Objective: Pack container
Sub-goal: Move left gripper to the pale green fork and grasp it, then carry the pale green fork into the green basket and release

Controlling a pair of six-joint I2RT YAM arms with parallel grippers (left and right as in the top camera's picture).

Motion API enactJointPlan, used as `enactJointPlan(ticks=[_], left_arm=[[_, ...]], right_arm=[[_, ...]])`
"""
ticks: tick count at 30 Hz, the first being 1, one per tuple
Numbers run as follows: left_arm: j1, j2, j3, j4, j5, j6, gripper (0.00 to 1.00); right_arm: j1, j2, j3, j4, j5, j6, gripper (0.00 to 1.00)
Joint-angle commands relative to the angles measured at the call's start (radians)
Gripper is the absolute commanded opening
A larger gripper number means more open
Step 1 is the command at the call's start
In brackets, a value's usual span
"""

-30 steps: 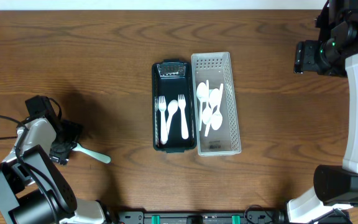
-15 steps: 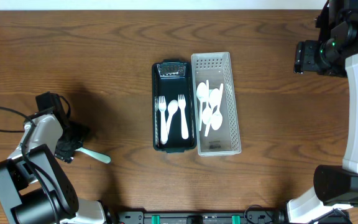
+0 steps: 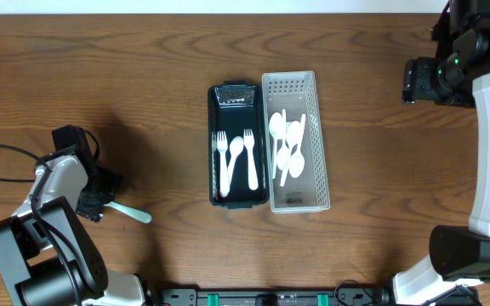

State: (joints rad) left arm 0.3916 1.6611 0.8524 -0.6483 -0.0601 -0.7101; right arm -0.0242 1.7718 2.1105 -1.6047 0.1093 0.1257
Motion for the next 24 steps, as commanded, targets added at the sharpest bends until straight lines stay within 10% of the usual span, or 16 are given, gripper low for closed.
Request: enactJointPlan(ticks=[1, 24], left_arm=[[0.002, 0.039, -0.019, -0.016, -0.058, -0.006, 0.64], [0.002, 0.039, -0.019, 0.027, -0.091, -0.006, 0.06]], right_arm=[[-0.003, 0.001, 0.0, -0.004, 0.007, 0.0, 0.77], [-0.003, 0.001, 0.0, -0.003, 0.007, 0.0, 0.77]])
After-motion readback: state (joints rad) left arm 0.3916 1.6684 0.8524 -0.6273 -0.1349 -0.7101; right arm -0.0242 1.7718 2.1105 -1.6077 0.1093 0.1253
